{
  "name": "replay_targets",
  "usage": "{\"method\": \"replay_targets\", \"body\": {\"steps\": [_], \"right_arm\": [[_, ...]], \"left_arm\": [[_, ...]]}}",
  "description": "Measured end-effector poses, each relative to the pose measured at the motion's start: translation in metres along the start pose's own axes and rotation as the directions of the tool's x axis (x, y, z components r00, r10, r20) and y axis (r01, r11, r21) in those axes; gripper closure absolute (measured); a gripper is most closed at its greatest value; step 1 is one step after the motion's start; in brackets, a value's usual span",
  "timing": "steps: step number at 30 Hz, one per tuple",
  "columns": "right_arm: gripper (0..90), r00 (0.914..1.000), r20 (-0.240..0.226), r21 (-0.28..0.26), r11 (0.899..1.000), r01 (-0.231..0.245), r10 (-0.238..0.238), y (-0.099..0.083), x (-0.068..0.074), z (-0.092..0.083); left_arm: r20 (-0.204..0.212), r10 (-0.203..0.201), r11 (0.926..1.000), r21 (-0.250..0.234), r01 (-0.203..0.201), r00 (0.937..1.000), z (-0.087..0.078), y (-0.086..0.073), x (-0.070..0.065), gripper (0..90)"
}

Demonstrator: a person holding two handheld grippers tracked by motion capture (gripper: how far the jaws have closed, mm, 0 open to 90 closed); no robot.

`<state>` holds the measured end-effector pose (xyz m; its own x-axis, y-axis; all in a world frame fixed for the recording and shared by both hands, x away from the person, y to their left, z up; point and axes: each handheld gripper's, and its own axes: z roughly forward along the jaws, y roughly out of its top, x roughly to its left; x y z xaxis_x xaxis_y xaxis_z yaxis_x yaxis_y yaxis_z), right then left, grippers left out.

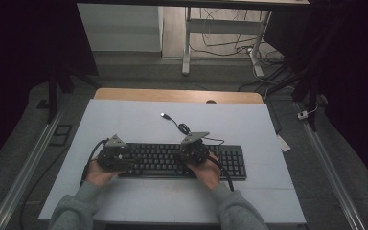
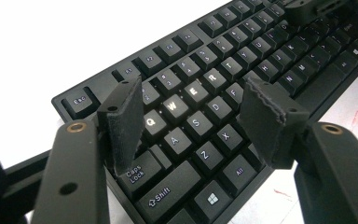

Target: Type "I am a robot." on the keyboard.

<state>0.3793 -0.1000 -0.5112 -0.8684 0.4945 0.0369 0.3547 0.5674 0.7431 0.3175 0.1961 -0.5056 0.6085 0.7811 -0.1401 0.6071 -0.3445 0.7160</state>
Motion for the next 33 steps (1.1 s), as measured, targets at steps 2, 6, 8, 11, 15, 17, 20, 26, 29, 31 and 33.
{"method": "replay_targets", "body": {"steps": [2,6,8,11,15,17,20,26,29,31,33], "right_arm": [[89.9,1.0,0.002,0.003,1.0,0.0,0.0,0.0,-0.001,0.001],[89.9,1.0,0.006,0.008,1.0,0.002,-0.002,0.0,-0.001,0.004],[89.9,1.0,0.006,0.007,1.0,-0.001,0.001,0.0,0.0,0.004],[89.9,1.0,0.006,0.007,1.0,-0.001,0.001,0.0,0.0,0.004],[90.0,1.0,0.008,0.009,1.0,0.003,-0.003,-0.001,0.0,0.005],[90.0,0.9998,0.016,0.022,1.0,0.013,-0.013,-0.001,0.0,0.006],[90.0,0.9998,0.02,0.021,1.0,0.008,-0.009,-0.002,0.0,0.006],[90.0,1.0,0.005,-0.032,0.999,-0.008,0.008,0.0,-0.001,-0.003],[90.0,0.9998,0.007,-0.055,0.998,-0.017,0.017,-0.001,-0.003,-0.013],[89.9,0.9998,0.005,-0.067,0.998,-0.021,0.021,-0.003,-0.004,-0.019],[87.7,0.9996,0.007,-0.076,0.997,-0.026,0.027,-0.007,-0.005,-0.025]], "left_arm": [[0.0,0.001,1.0,0.0,-0.001,1.0,0.0,0.0,0.0,39.1],[-0.001,0.004,1.0,0.0,-0.004,1.0,0.0,0.0,0.0,39.1],[-0.001,0.002,1.0,0.0,-0.002,1.0,-0.001,0.0,0.0,39.1],[0.0,0.002,1.0,-0.001,-0.002,1.0,0.0,0.0,0.0,39.1],[-0.002,0.003,1.0,0.0,-0.003,1.0,0.0,0.0,0.0,39.1],[-0.002,0.004,1.0,0.0,-0.004,1.0,0.0,0.0,0.0,39.0],[-0.001,0.004,1.0,0.0,-0.004,1.0,-0.001,0.0,0.0,39.1],[-0.004,-0.001,1.0,-0.007,0.001,1.0,-0.002,0.0,0.001,39.0],[-0.005,-0.003,1.0,-0.009,0.002,1.0,-0.003,-0.001,0.002,39.0],[-0.007,-0.003,1.0,-0.009,0.003,1.0,-0.003,-0.001,0.002,39.0],[-0.008,-0.004,0.9999,-0.009,0.004,1.0,-0.003,-0.001,0.002,39.0]]}}
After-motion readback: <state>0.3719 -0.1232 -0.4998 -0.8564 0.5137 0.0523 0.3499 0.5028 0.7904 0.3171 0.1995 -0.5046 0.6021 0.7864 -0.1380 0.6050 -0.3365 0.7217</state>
